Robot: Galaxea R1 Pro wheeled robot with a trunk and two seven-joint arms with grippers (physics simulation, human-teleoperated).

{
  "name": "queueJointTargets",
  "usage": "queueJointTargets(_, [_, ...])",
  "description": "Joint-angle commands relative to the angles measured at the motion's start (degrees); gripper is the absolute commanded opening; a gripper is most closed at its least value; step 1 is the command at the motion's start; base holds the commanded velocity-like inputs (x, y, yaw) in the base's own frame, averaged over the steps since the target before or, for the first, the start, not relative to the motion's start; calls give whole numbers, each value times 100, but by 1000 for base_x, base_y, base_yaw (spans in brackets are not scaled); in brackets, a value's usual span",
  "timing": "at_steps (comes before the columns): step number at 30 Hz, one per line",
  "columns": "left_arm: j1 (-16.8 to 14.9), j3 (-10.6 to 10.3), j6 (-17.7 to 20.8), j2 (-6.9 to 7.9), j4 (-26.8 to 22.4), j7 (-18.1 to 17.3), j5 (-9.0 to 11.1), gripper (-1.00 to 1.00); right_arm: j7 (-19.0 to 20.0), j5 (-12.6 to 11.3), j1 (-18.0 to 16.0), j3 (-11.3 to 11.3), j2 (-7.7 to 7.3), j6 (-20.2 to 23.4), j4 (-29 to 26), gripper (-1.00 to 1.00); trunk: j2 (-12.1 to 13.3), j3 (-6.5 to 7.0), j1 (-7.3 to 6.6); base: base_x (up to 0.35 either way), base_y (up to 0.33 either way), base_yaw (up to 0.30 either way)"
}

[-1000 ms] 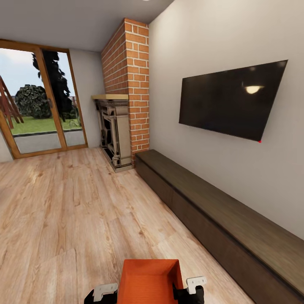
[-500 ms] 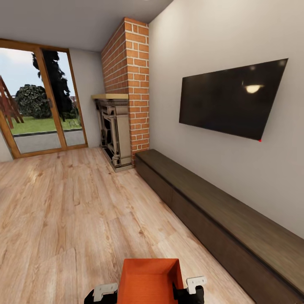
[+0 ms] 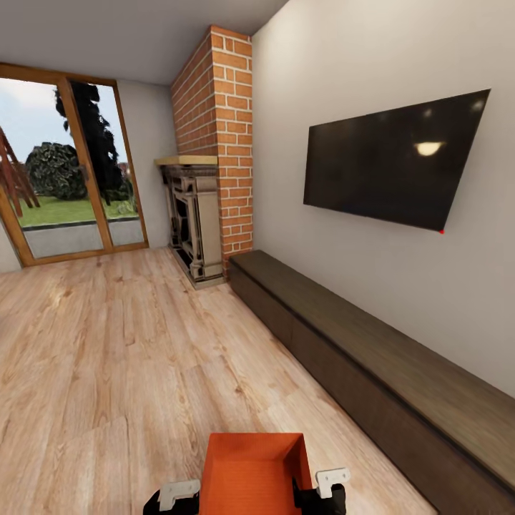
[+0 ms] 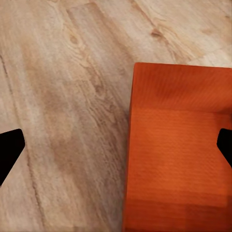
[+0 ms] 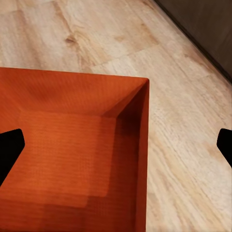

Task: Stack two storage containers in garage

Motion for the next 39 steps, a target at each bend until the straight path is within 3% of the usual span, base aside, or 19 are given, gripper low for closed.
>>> queueJointTargets(1, [-5, -56, -23, 0, 4, 32, 48, 100, -48, 24, -4, 36, -3, -11, 5, 100, -4, -6, 0, 0, 0, 0])
queueJointTargets(39, [-5, -36, -18, 4, 3, 32, 62, 100, -12, 15, -4, -38, -75, -8, 9, 100, -4, -6, 0, 0, 0, 0])
